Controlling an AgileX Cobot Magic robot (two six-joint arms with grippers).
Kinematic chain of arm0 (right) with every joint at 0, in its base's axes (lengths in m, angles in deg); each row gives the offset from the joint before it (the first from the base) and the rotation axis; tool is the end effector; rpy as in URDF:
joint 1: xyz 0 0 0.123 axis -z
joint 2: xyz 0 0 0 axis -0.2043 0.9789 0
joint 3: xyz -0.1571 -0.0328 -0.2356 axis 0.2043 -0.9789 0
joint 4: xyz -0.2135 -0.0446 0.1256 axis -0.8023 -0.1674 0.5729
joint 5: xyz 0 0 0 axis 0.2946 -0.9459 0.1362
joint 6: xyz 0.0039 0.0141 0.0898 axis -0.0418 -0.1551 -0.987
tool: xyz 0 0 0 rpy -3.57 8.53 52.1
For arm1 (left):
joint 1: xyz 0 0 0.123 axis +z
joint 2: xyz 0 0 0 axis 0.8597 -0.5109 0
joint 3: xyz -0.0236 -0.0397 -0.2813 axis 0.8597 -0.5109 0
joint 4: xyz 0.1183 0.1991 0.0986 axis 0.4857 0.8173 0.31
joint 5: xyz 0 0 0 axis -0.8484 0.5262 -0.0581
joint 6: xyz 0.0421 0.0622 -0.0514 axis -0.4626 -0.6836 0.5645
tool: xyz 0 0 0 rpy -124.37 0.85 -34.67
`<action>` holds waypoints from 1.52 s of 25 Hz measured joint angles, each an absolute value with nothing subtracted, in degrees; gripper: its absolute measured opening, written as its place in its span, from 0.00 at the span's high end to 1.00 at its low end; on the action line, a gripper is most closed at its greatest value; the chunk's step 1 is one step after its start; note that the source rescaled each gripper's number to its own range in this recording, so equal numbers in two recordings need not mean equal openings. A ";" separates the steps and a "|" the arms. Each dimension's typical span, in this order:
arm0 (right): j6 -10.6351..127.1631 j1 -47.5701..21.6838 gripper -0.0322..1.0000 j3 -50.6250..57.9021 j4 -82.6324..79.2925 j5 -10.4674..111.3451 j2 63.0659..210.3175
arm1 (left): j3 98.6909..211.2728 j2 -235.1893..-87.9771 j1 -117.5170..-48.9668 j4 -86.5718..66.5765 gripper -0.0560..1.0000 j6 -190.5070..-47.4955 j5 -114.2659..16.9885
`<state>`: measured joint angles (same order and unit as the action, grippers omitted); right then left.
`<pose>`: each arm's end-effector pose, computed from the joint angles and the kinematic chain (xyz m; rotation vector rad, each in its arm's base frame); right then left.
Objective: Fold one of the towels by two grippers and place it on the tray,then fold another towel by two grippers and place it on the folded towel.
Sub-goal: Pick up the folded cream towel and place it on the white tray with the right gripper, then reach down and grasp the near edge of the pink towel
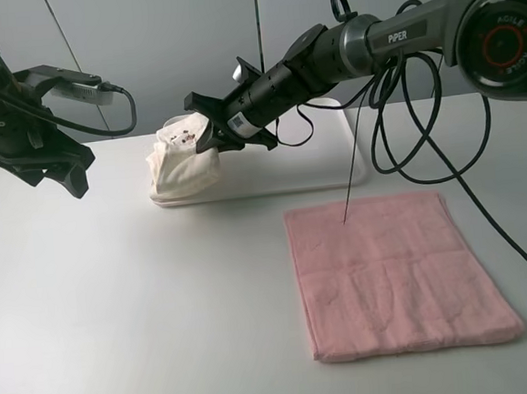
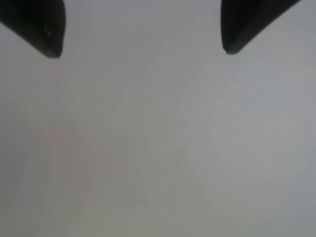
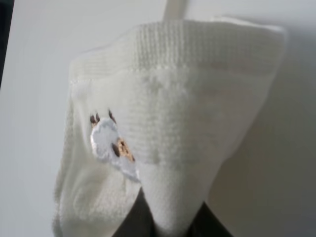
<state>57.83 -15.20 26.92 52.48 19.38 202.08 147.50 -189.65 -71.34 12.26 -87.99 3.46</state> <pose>0.4322 0.2783 0.1155 -0.1520 2.6299 1.1637 0.3413 -0.0612 0.2214 0.4974 2.9114 0.1776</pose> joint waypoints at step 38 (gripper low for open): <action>47.11 -4.37 0.07 23.69 14.65 17.12 190.70 | 147.50 -189.65 -71.34 12.26 0.16 -88.10 4.41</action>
<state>47.11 -4.37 23.69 14.65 17.12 190.70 147.50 -189.65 -71.34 12.26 -88.10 4.41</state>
